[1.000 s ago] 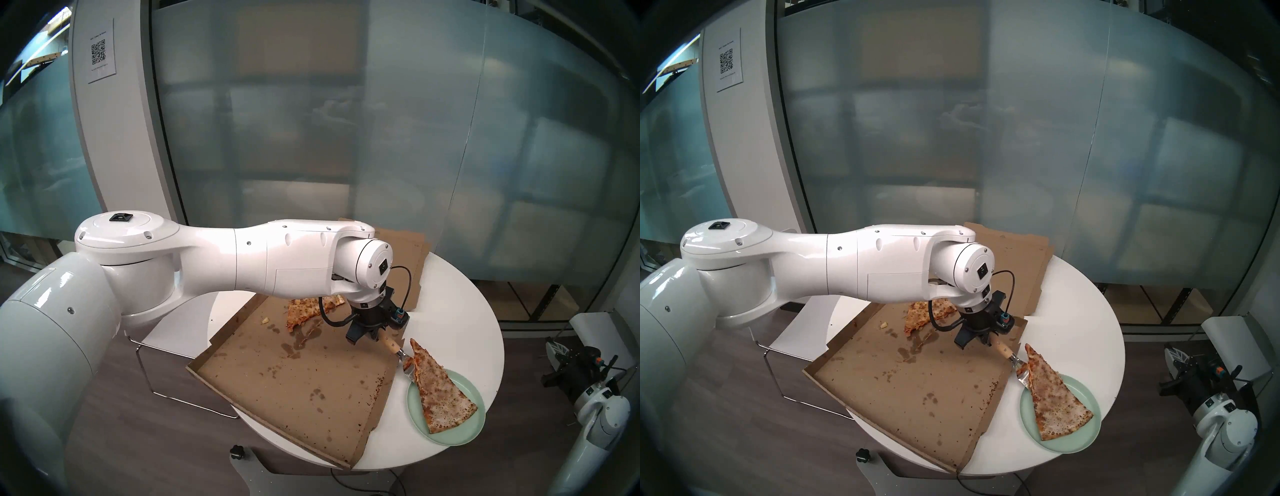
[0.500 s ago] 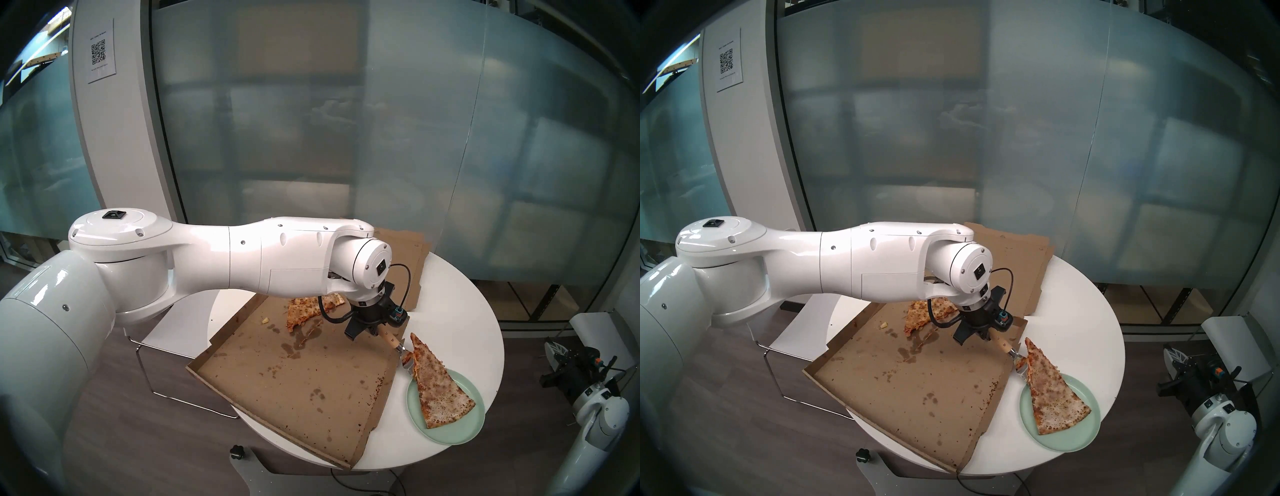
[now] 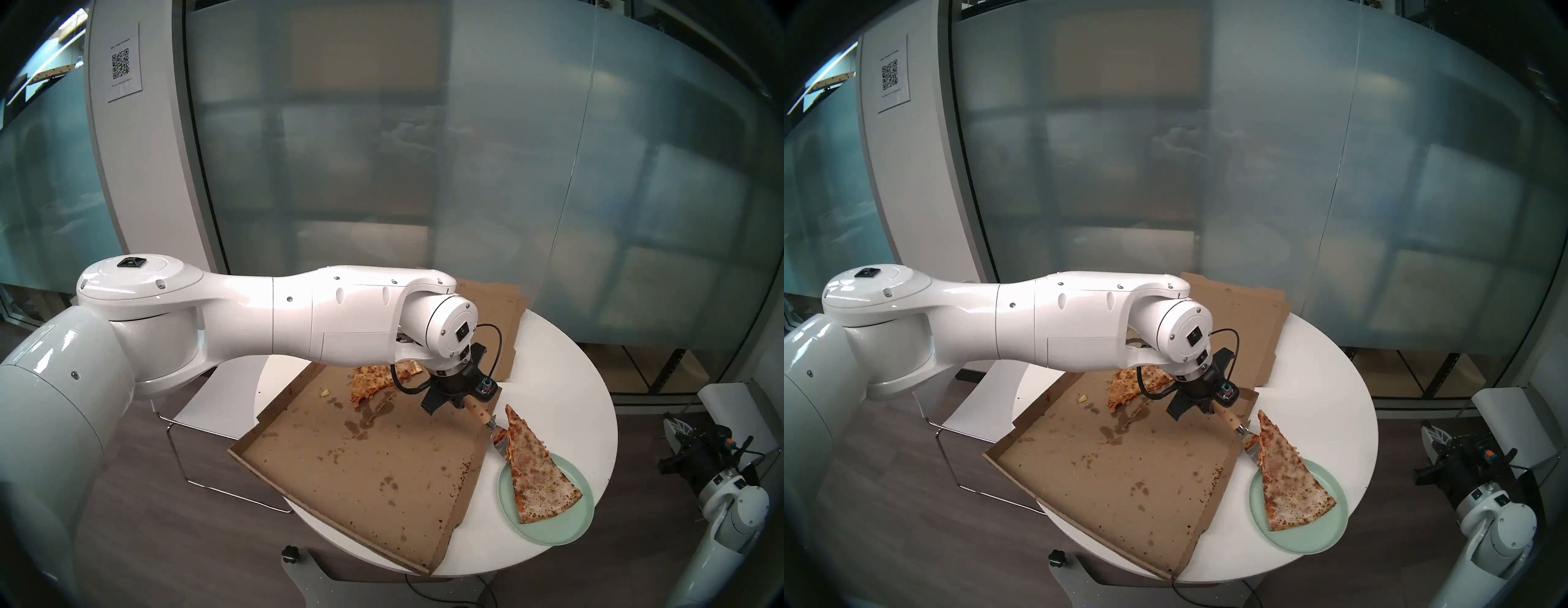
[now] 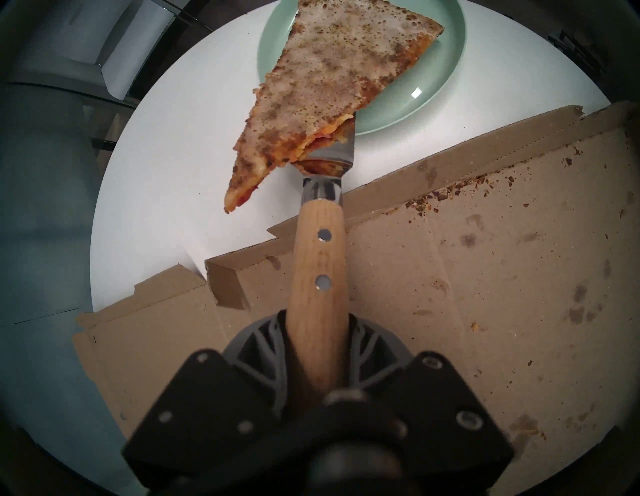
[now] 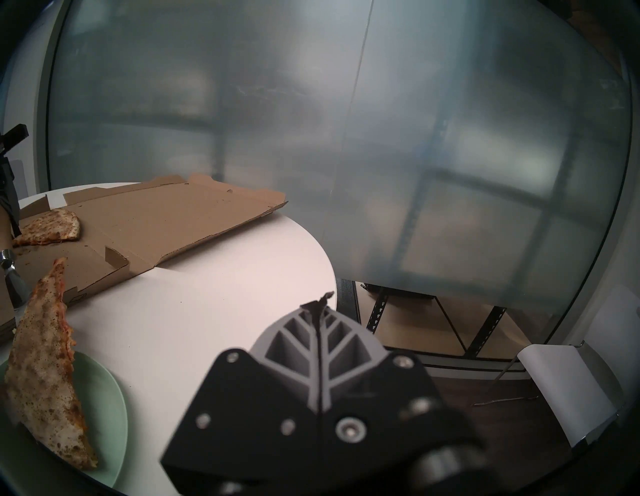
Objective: Put pizza slice onto the plate
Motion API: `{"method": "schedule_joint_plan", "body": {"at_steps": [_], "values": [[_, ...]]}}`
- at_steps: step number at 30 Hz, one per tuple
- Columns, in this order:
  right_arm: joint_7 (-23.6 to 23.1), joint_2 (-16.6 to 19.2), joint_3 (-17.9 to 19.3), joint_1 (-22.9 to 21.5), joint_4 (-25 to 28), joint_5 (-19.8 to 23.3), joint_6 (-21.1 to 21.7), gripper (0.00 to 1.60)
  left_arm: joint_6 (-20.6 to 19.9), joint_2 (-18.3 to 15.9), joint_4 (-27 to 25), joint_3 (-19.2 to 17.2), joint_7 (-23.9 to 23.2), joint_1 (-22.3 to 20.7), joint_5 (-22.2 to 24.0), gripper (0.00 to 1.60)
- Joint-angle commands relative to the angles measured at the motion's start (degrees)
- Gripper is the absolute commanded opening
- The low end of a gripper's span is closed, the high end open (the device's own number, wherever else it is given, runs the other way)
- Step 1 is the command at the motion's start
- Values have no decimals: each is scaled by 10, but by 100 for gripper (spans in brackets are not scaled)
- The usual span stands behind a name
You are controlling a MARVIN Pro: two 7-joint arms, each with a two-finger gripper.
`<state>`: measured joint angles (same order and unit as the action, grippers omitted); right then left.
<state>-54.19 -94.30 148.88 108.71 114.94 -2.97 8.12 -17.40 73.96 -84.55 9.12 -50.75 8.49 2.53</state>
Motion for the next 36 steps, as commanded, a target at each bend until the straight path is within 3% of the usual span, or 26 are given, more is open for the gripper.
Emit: {"method": "schedule_joint_plan", "body": {"at_steps": [1, 5, 21, 36], "values": [[3, 0, -1, -3, 14, 0, -3, 0, 4, -4, -14, -4, 17, -10, -16, 0], [3, -2, -2, -2, 16, 0, -3, 0, 10, -8, -22, 3, 33, -9, -36, 0], [1, -10, -7, 3, 24, -2, -4, 0, 52, 12, 28, 45, 129, 29, -110, 0], [-1, -12, -10, 2, 23, -4, -5, 0, 70, 31, 69, 35, 165, 44, -115, 0]]}}
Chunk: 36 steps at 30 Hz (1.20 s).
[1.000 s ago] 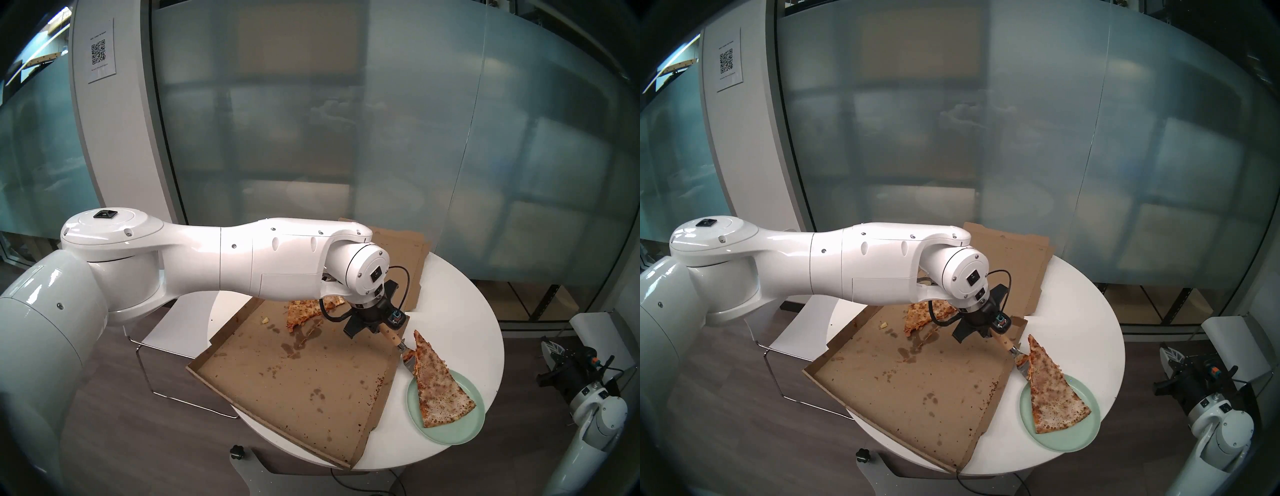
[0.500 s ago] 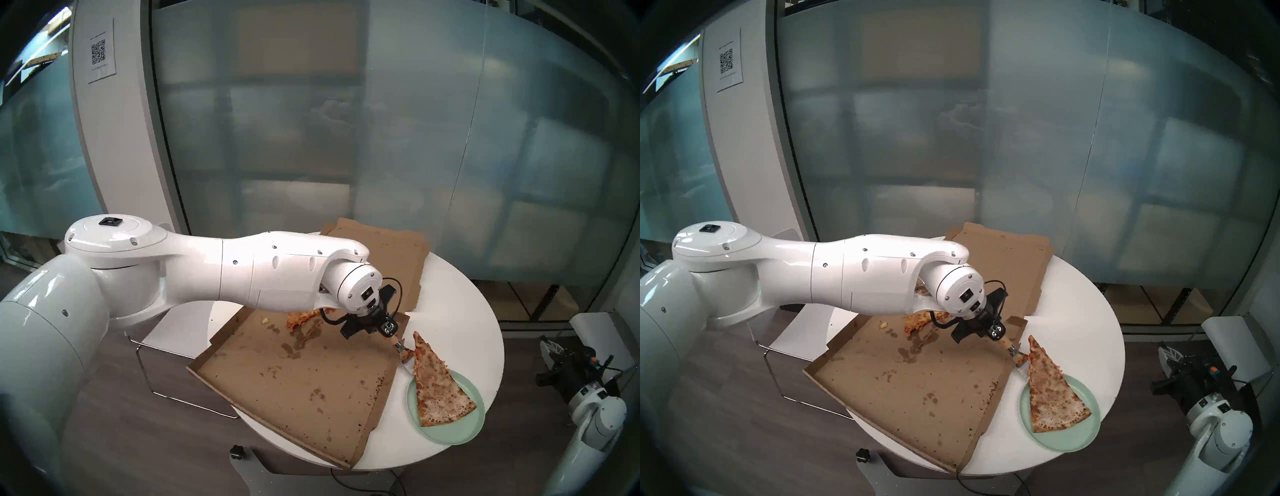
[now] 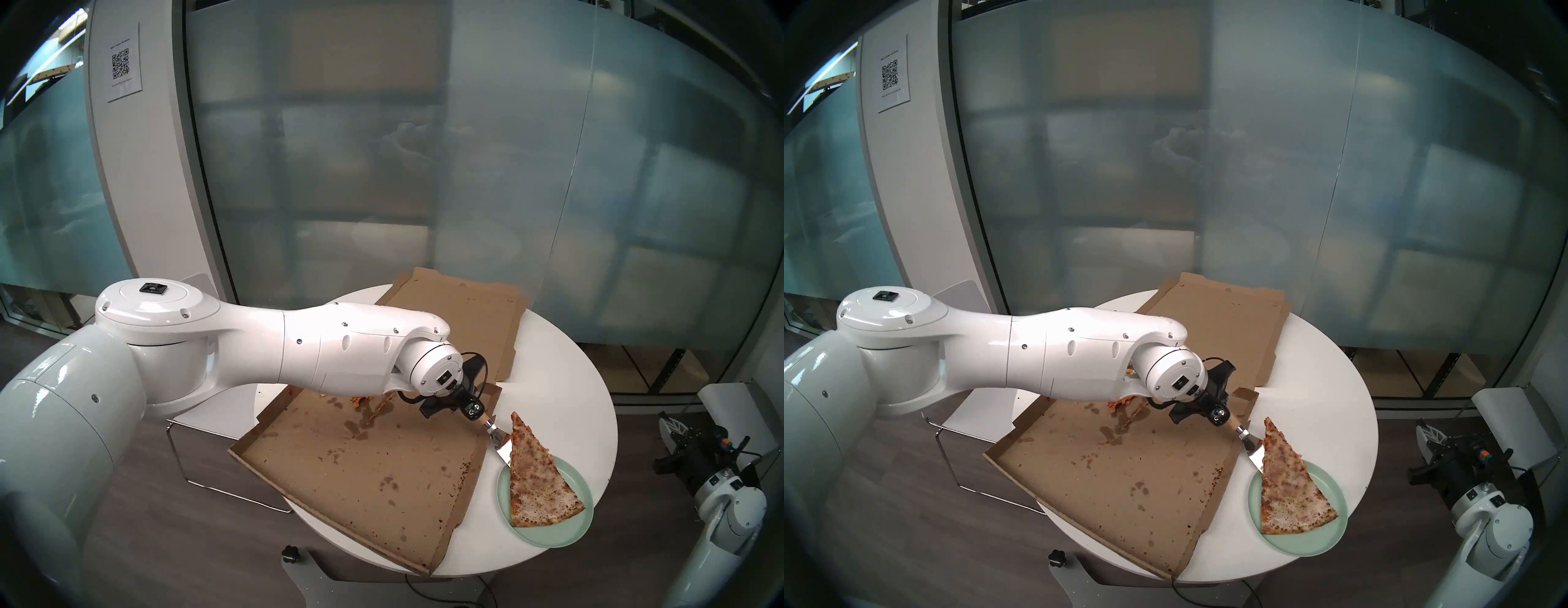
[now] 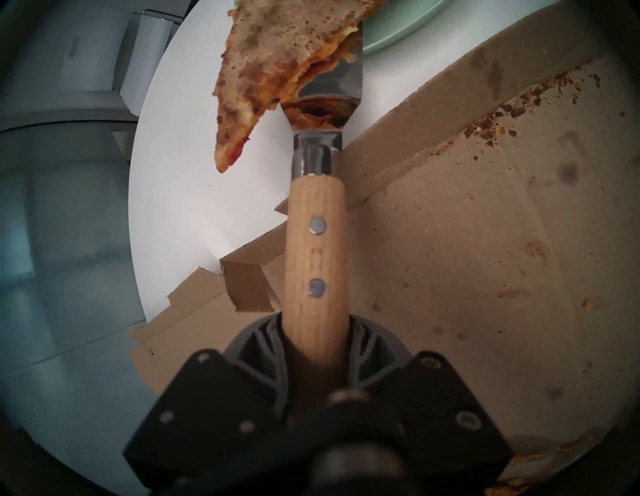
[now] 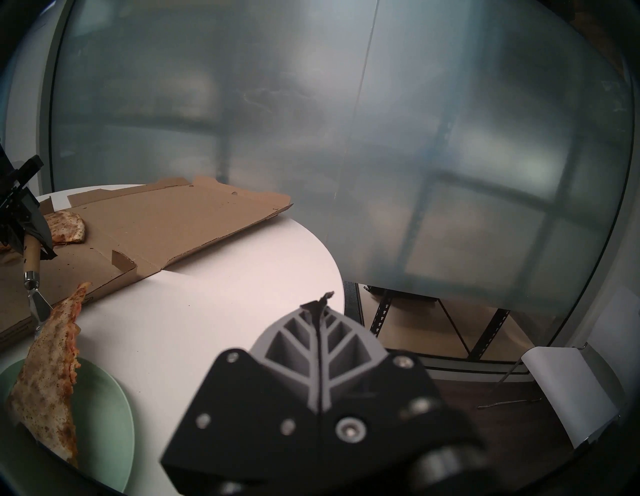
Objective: Put pizza slice onto the plate
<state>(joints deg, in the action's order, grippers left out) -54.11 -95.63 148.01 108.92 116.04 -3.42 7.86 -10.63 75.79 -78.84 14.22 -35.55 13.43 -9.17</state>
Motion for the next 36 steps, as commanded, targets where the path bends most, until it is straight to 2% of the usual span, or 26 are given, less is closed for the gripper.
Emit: {"method": "schedule_joint_plan", "body": {"at_steps": [1, 10, 17, 28, 36], "values": [[-2, 1, -2, 0, 13, 0, -2, 0, 3, 11, 12, -20, 15, -5, 5, 0], [-1, 1, -15, -5, 11, -6, -2, 0, 8, -30, -21, -45, 4, -31, 24, 0], [2, 3, -34, -14, 12, -15, 1, 0, 3, -73, -75, -56, -12, -47, 41, 0], [5, 4, -48, -20, 11, -23, 2, 0, -13, -95, -108, -58, -10, -50, 34, 0], [7, 5, -49, -22, 11, -24, 3, 0, -7, -99, -109, -59, 7, -55, 19, 0]]}}
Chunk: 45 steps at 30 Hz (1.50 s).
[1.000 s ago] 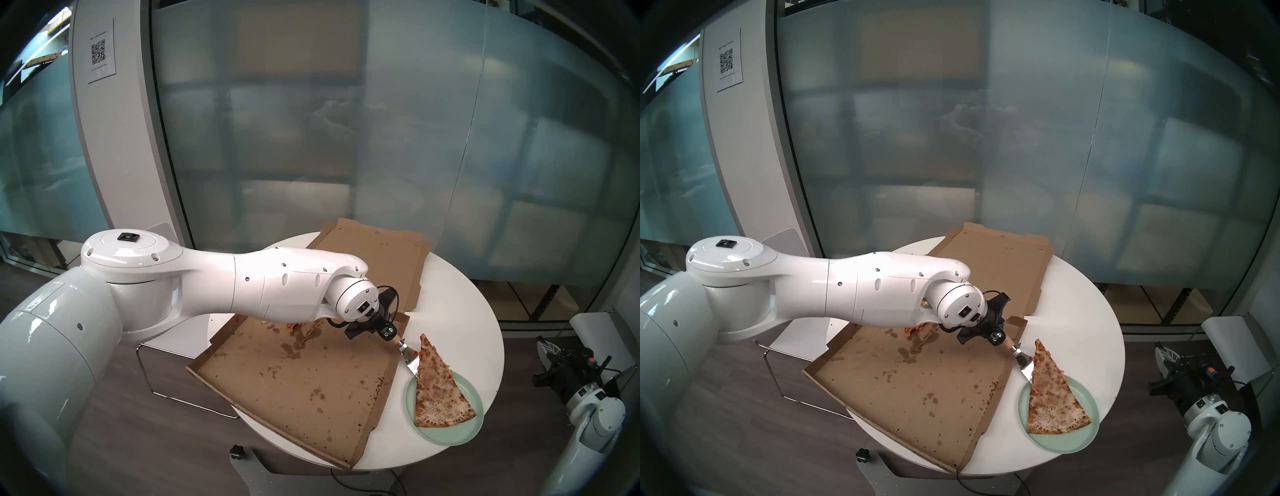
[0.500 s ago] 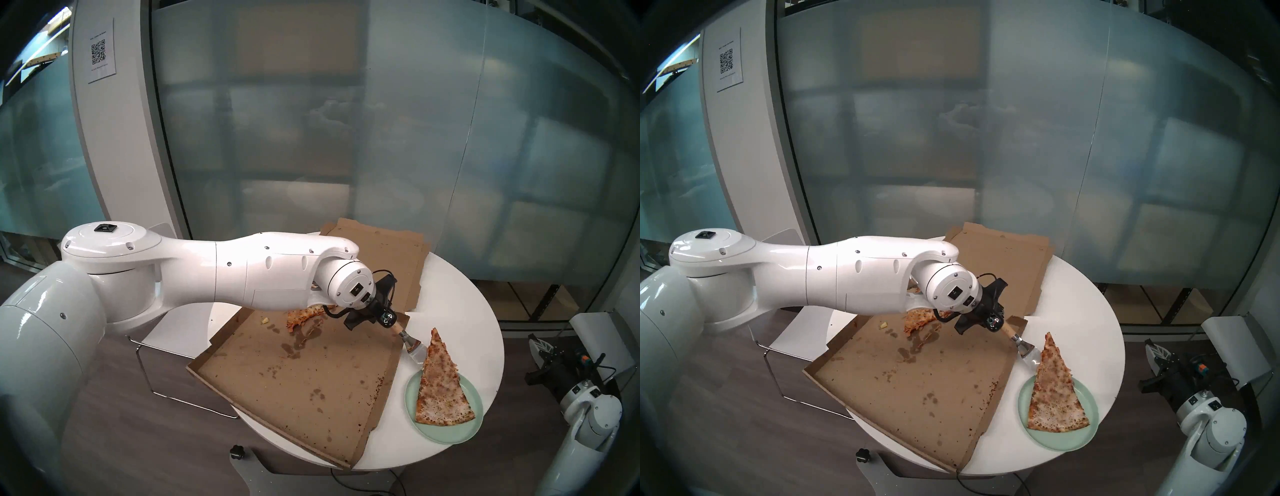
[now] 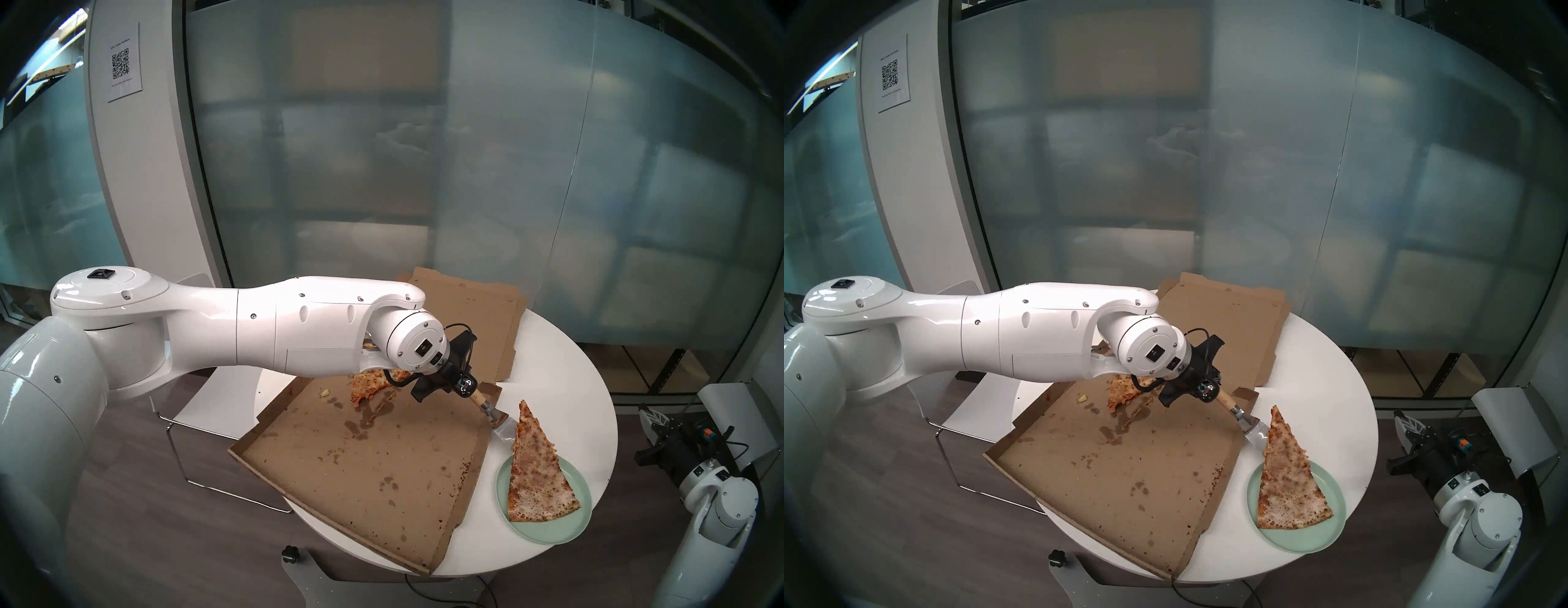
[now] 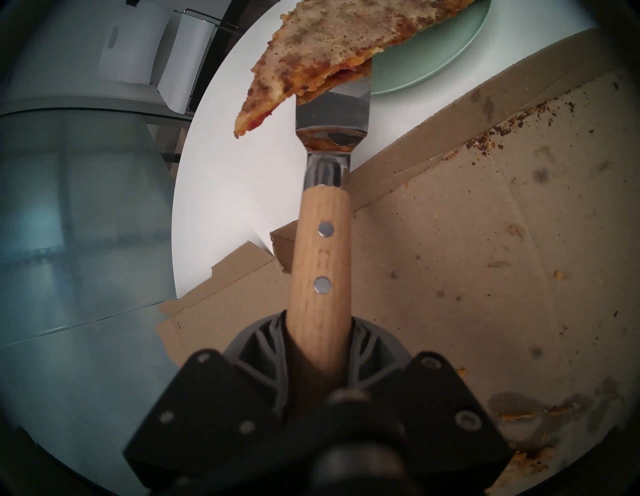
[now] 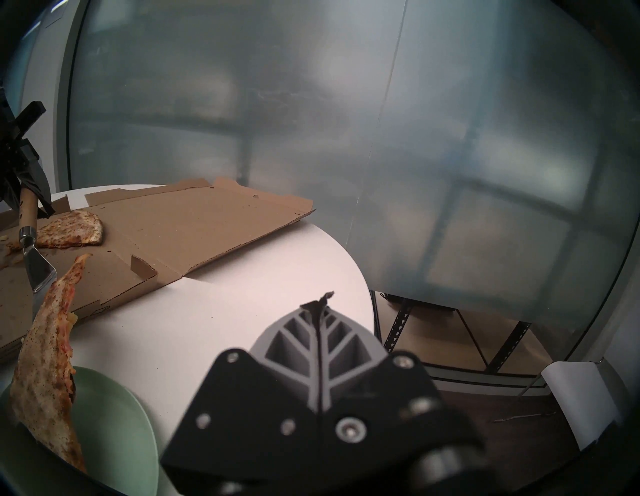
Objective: Put pizza slice onto the plate
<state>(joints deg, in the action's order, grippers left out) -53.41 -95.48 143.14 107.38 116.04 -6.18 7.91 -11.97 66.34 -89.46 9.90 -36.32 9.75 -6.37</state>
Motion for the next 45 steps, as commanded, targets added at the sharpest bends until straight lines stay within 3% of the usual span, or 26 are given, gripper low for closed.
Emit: {"method": "schedule_joint_plan", "body": {"at_steps": [1, 39, 45], "values": [[0, 3, 0, -6, 11, 4, 3, 0, 7, -4, -3, -16, 15, -18, -9, 0], [3, -7, -8, -2, 22, 4, 5, 0, 0, 17, 19, -58, 19, -45, 6, 0], [1, -8, -12, -3, 23, 3, 4, 0, -8, -3, 14, -80, -2, -41, 56, 0]]}}
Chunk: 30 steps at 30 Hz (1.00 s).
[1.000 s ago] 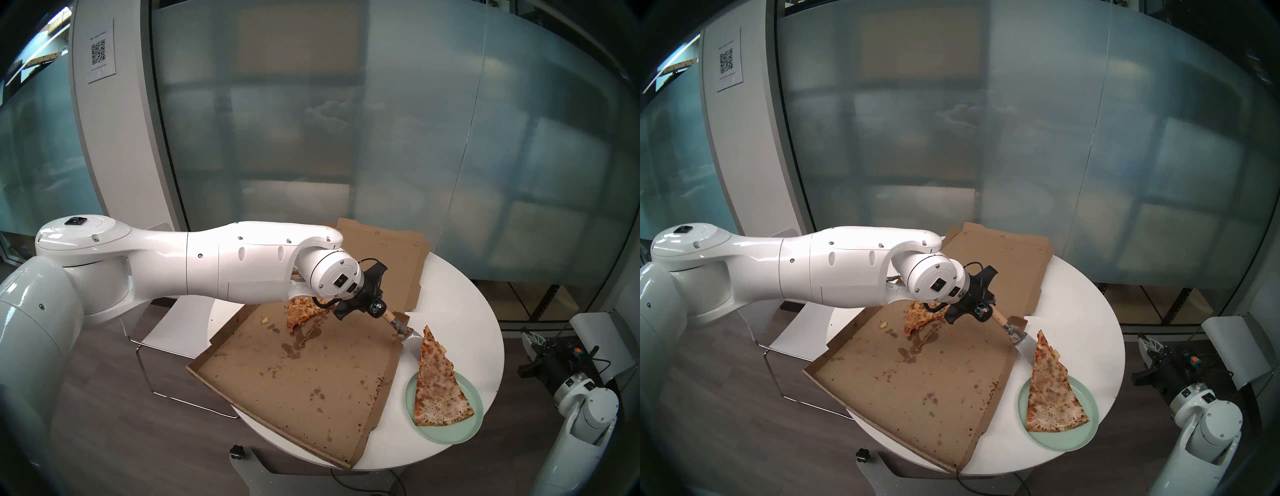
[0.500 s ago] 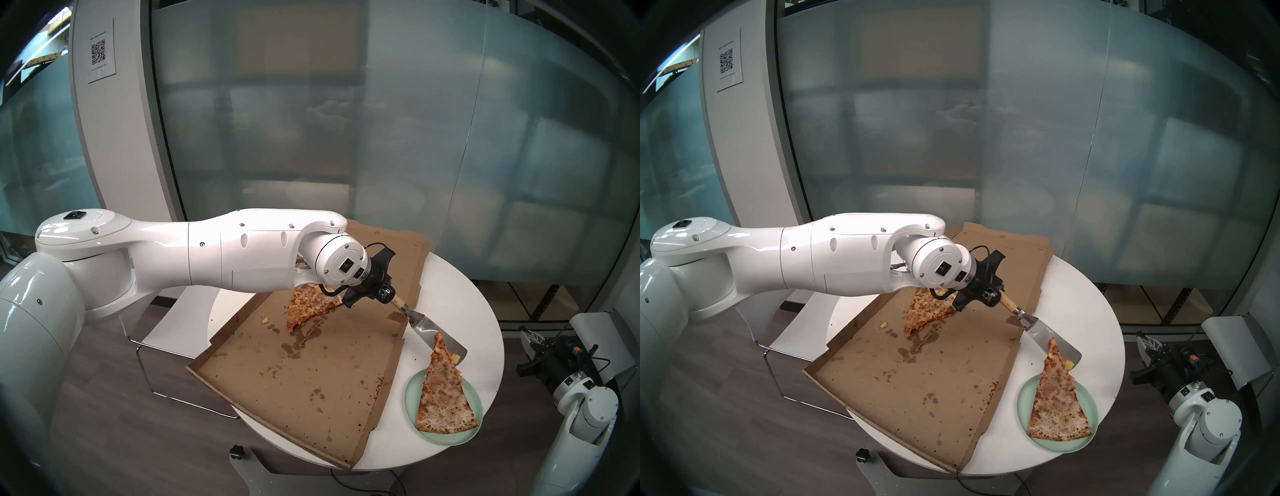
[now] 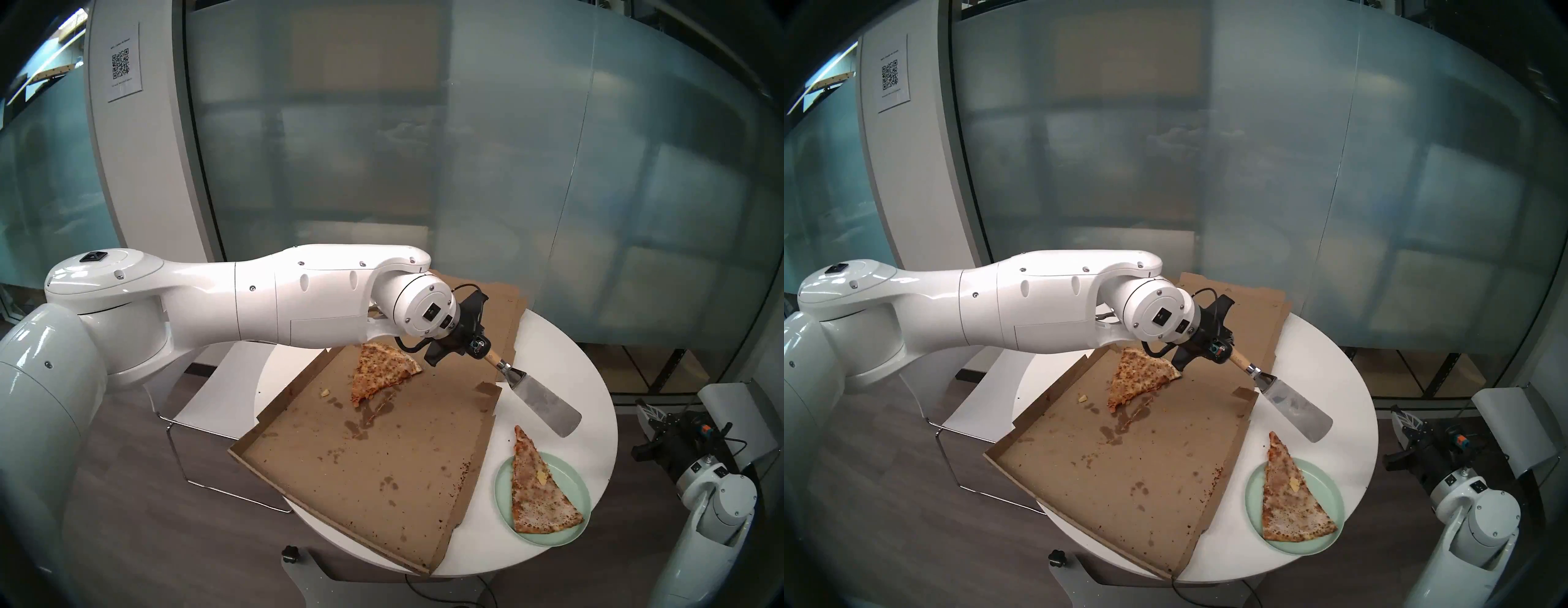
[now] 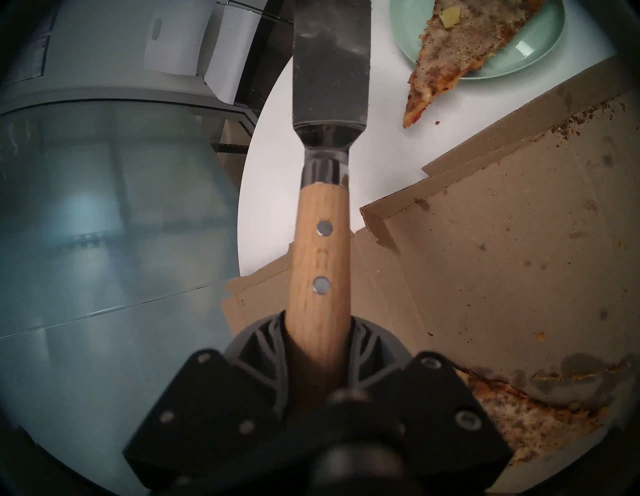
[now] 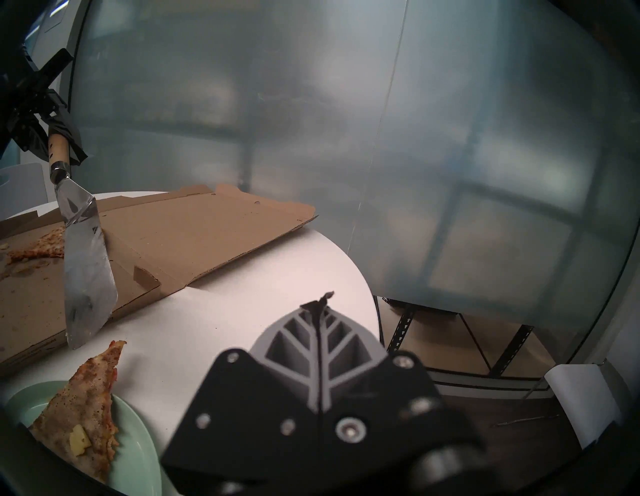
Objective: Put pizza slice onto the plate
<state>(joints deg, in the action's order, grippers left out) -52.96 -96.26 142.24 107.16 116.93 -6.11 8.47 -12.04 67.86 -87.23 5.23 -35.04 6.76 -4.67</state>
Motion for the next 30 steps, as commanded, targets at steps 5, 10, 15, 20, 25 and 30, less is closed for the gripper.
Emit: {"method": "schedule_joint_plan", "body": {"at_steps": [5, 10, 15, 20, 25, 30], "values": [[-5, -2, -8, -1, 19, 1, -1, 0, -35, -50, -36, -62, -45, 2, 111, 0], [-6, -3, -13, -2, 23, 0, 0, 0, -56, -84, -71, -72, -51, 2, 136, 0], [-7, -3, -16, -4, 26, -1, -1, 0, -86, -144, -129, -87, -66, -8, 164, 0], [-9, -2, -17, -4, 27, -2, -2, 0, -104, -180, -153, -91, -71, -4, 177, 0], [-10, -1, -18, -4, 29, -2, -1, 0, -135, -183, -144, -92, -82, 0, 189, 0], [-13, 0, -21, -4, 34, -3, -1, 0, -151, -242, -179, -100, -78, 8, 203, 0]]}}
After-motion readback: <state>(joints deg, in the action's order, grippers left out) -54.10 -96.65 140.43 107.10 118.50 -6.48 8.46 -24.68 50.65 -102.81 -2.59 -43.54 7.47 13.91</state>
